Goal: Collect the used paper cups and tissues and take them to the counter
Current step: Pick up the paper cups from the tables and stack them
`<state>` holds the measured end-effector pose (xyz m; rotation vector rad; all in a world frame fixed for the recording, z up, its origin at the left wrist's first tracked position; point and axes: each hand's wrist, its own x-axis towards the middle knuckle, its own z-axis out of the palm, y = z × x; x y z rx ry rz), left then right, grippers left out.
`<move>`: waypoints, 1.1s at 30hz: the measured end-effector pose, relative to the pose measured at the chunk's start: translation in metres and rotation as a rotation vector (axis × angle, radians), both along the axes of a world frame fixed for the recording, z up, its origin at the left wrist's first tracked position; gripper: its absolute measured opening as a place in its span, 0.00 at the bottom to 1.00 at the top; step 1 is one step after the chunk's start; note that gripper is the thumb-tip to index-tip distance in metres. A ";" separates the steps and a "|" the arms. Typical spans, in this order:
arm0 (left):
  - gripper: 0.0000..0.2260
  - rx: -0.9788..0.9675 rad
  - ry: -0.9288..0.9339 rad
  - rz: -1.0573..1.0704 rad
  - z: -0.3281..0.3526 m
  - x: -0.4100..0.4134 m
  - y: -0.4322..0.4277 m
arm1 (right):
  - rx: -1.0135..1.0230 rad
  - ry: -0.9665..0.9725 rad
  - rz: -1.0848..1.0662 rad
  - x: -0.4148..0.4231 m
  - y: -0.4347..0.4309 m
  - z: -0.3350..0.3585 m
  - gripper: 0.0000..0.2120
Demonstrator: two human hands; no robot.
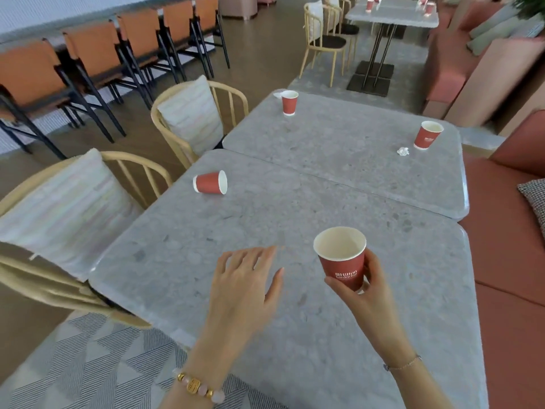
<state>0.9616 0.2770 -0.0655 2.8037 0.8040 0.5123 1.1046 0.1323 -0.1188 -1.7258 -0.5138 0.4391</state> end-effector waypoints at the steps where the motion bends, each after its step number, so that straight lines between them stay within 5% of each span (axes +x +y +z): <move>1: 0.18 -0.001 0.000 0.011 -0.001 -0.011 0.006 | -0.003 -0.008 0.012 -0.009 0.008 0.001 0.31; 17: 0.17 0.042 -0.014 0.137 0.003 -0.204 0.118 | 0.021 -0.087 0.120 -0.173 0.141 0.023 0.31; 33: 0.19 0.006 0.012 0.126 -0.004 -0.195 0.214 | 0.038 -0.074 0.132 -0.153 0.240 0.014 0.31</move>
